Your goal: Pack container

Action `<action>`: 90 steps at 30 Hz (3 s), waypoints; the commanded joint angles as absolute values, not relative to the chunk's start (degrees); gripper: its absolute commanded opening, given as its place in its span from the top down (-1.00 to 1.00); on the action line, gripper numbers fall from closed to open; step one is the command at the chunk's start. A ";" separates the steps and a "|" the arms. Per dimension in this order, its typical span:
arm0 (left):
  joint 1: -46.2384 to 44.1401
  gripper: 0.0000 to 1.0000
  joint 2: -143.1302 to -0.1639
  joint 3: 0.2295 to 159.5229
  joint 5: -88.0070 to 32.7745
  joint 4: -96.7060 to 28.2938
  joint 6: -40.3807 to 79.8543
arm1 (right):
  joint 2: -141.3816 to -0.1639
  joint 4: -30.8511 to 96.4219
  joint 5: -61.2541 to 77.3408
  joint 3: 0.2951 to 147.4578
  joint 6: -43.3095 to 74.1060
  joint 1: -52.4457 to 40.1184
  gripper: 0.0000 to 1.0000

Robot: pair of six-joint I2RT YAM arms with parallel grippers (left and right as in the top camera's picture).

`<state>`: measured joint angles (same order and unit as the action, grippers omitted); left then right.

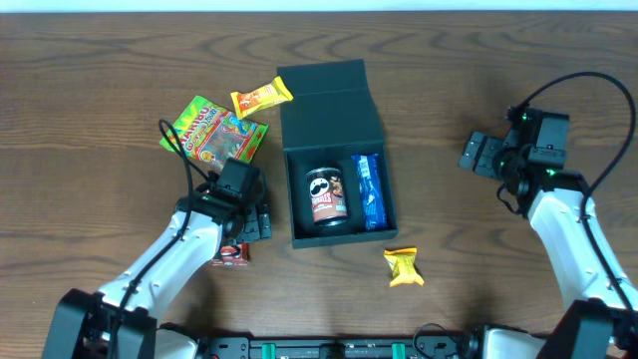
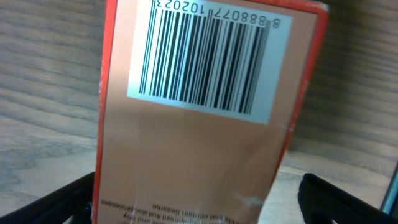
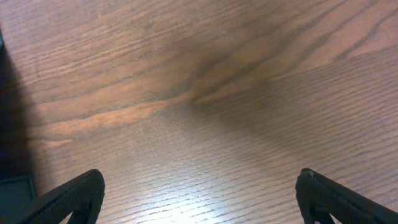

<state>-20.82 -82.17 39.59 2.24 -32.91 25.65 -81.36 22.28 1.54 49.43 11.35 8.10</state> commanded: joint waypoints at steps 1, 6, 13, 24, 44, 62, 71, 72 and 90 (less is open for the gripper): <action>-20.58 -0.84 -83.15 39.03 3.60 -32.82 25.74 | -81.01 22.28 1.52 49.84 11.94 8.45 -0.99; -20.58 -0.68 -83.15 39.03 4.99 -32.71 25.76 | -81.01 22.28 1.52 49.84 11.94 8.45 -0.98; -20.58 -0.53 -83.15 39.03 5.37 -32.71 25.76 | -81.01 22.28 1.52 49.84 11.94 8.45 -0.99; -20.58 -0.34 -83.15 39.05 5.32 -32.27 25.78 | -81.01 22.28 1.52 49.84 11.94 8.45 -0.98; -20.64 -0.10 -83.13 39.31 2.28 -31.18 25.96 | -81.01 22.28 1.52 49.84 11.94 8.45 -0.99; -22.26 0.00 -83.11 51.33 -4.64 -38.06 26.00 | -81.01 22.28 1.52 49.84 11.94 8.45 -0.98; -27.49 0.00 -83.11 59.31 -8.91 -39.20 27.70 | -81.01 22.28 1.52 49.84 11.94 8.45 -0.99; -28.10 -0.01 -83.11 60.01 -8.88 -39.20 28.05 | -81.01 22.28 1.52 49.84 11.94 8.45 -0.98; -36.27 0.00 -83.15 62.46 -2.35 -36.32 38.37 | -81.01 22.28 1.52 49.84 11.94 8.45 -0.99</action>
<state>-35.42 -82.83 61.23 -5.98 -36.38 35.42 -81.36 22.26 1.54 49.43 11.38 8.10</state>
